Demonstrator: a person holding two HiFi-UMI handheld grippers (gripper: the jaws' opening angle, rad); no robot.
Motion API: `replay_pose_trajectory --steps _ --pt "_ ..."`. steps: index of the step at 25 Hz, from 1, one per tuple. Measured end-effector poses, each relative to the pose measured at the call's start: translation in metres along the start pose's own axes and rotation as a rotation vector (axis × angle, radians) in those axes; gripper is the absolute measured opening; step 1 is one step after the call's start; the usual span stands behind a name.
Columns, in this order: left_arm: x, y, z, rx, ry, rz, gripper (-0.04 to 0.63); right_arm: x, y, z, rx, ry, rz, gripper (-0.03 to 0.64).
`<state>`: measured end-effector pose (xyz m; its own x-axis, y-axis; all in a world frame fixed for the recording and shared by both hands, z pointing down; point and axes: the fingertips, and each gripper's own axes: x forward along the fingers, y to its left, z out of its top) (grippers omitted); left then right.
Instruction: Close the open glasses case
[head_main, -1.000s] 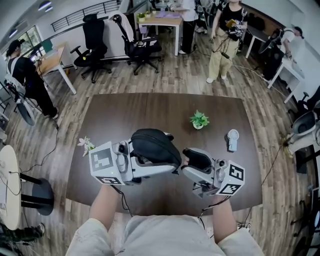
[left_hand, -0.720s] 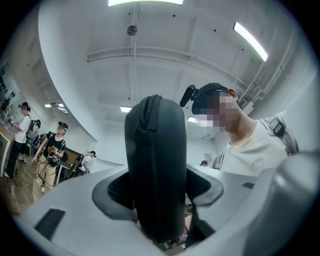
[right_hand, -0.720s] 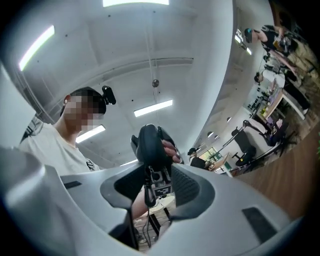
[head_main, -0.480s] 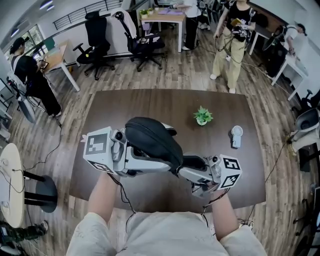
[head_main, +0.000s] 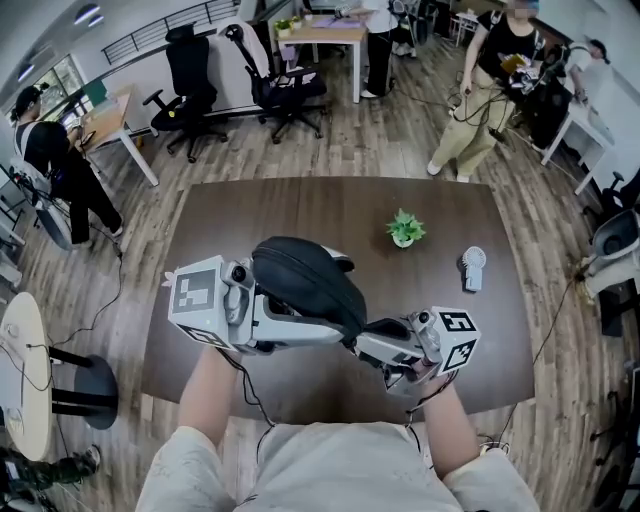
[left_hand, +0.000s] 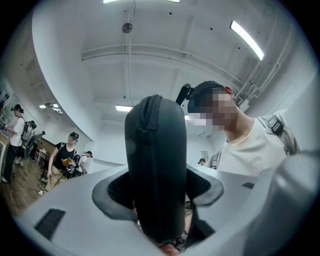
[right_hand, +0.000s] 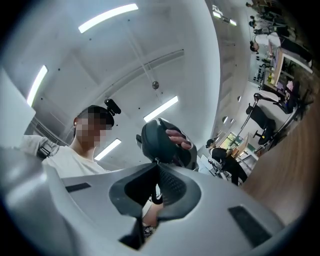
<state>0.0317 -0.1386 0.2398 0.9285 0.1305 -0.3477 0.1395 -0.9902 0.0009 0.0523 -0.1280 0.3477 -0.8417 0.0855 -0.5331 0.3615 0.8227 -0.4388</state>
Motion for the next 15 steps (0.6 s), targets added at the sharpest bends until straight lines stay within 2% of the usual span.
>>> replay_pose_trajectory --steps 8,12,15 --pt "0.001 -0.004 -0.022 -0.015 0.078 0.004 0.279 -0.007 -0.005 -0.011 -0.016 0.031 -0.038 0.003" --pt "0.012 -0.004 -0.025 0.064 0.118 0.040 0.278 -0.011 -0.009 -0.015 -0.022 0.044 -0.081 0.003" --pt "0.013 -0.002 -0.031 0.073 0.128 0.064 0.274 -0.023 -0.008 -0.014 -0.024 0.036 -0.108 0.003"
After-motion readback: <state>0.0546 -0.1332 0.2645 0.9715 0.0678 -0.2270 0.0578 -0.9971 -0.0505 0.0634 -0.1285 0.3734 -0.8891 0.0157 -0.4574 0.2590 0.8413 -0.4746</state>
